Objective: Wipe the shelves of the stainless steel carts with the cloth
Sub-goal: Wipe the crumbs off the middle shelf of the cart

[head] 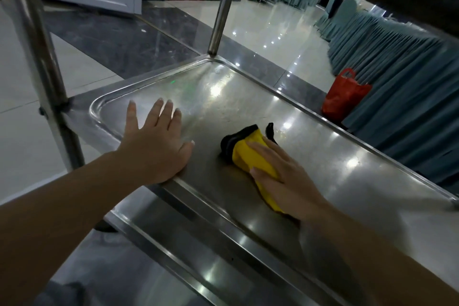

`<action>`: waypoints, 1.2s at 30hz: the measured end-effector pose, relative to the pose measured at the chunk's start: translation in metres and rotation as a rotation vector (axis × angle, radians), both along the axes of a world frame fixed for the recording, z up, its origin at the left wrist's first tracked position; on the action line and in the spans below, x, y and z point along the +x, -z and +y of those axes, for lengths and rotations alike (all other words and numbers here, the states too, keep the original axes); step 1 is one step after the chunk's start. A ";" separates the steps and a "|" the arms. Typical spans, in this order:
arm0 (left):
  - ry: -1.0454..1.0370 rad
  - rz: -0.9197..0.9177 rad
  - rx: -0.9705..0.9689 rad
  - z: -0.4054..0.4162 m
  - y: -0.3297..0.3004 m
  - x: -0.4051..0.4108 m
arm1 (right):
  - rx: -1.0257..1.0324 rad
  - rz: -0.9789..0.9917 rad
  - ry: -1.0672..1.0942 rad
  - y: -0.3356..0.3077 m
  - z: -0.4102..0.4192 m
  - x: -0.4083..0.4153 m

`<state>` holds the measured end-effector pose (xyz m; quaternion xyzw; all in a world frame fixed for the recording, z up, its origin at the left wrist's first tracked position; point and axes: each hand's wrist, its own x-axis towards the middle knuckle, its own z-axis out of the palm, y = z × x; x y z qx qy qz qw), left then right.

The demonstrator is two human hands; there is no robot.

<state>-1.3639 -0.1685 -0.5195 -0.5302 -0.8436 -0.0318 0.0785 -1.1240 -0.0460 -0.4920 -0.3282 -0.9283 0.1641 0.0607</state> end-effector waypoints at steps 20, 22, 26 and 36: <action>-0.078 -0.117 0.120 0.004 0.000 0.005 | -0.019 0.202 0.526 0.007 0.211 -0.056; -0.069 -0.150 0.120 0.002 -0.001 0.005 | -0.057 0.170 0.480 0.004 0.198 -0.063; -0.053 -0.165 0.115 -0.003 -0.003 0.005 | -0.088 0.131 0.249 -0.002 0.133 -0.094; 0.020 -0.134 -0.116 -0.007 -0.008 -0.034 | -0.033 0.035 -0.199 -0.007 0.001 -0.072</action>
